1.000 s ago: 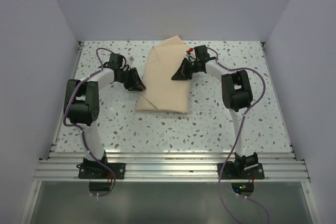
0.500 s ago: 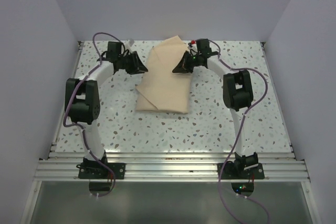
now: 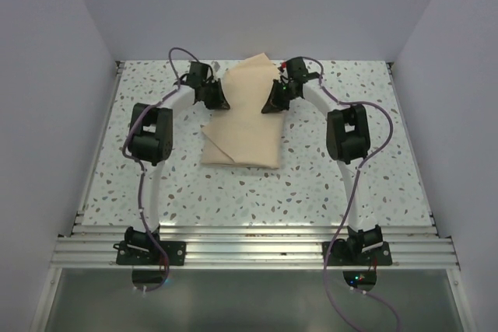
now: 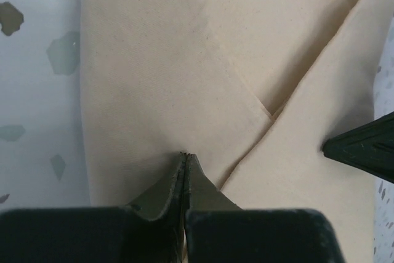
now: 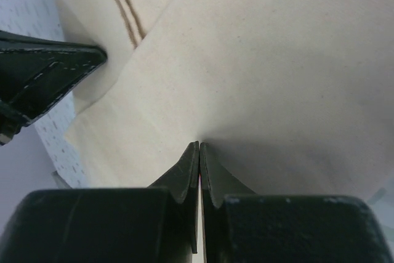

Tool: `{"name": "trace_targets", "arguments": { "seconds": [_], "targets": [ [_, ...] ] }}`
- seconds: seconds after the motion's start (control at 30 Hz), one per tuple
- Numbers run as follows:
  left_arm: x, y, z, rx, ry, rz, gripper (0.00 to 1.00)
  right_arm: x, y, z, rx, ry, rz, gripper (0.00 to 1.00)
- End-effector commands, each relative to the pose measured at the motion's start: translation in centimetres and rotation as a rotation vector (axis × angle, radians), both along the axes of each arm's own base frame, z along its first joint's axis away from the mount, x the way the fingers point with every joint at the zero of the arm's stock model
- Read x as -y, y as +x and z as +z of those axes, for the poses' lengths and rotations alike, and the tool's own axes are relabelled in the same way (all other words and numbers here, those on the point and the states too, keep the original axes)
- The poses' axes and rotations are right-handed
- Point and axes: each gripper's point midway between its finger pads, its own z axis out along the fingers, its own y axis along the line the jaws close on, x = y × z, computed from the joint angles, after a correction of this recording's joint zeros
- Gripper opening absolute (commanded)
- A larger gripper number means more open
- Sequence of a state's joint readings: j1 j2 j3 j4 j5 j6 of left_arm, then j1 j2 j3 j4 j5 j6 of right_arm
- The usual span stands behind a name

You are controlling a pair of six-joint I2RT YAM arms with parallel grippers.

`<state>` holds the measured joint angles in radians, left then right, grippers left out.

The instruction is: Prepare the surgical pack

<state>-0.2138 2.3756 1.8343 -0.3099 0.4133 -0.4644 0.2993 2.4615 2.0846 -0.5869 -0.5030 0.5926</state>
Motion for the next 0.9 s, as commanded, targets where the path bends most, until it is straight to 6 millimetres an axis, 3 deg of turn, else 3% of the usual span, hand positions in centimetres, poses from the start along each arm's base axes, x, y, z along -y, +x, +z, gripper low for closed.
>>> {"name": "trace_targets", "arguments": {
  "seconds": [0.0, 0.1, 0.17, 0.23, 0.27, 0.47, 0.53, 0.7, 0.8, 0.87],
  "targets": [
    [-4.3, -3.6, -3.0, -0.2, 0.201, 0.117, 0.0, 1.4, -1.0, -1.1, -0.022, -0.114, 0.041, 0.01],
    [-5.9, -6.2, -3.7, -0.271, 0.232, 0.156, 0.0, 2.0, -2.6, -1.9, -0.05, -0.137, 0.07, 0.01],
    [-6.4, -7.5, -3.8, -0.304, 0.242, 0.165, 0.0, 2.5, -4.4, -3.4, -0.102, -0.149, 0.085, 0.02],
    [-6.7, -9.0, -4.3, -0.342, 0.253, 0.161, 0.0, 2.9, -5.5, -3.6, -0.115, -0.155, 0.097, 0.01],
    [-6.6, -9.2, -3.7, -0.334, 0.248, 0.166, 0.0, 3.2, -6.5, -4.4, -0.142, -0.158, 0.099, 0.02],
    [-7.1, -12.5, -4.2, -0.378, 0.247, 0.16, 0.0, 3.3, -9.2, -4.7, -0.181, -0.129, 0.133, 0.02],
    [-7.3, -13.6, -4.6, -0.394, 0.25, 0.156, 0.0, 3.2, -9.4, -4.2, -0.173, -0.115, 0.138, 0.02],
    [-6.8, -14.8, -3.3, -0.369, 0.213, 0.133, 0.0, 2.7, -10.2, -2.9, -0.172, -0.062, 0.148, 0.02],
    [-6.2, -13.4, -1.0, -0.293, 0.183, 0.093, 0.0, 1.6, -9.1, -0.3, -0.103, -0.003, 0.168, 0.03],
    [-5.5, -12.3, 0.5, -0.246, 0.159, 0.052, 0.03, 0.9, -7.2, 2.1, -0.035, 0.039, 0.172, 0.04]
  ]
}}
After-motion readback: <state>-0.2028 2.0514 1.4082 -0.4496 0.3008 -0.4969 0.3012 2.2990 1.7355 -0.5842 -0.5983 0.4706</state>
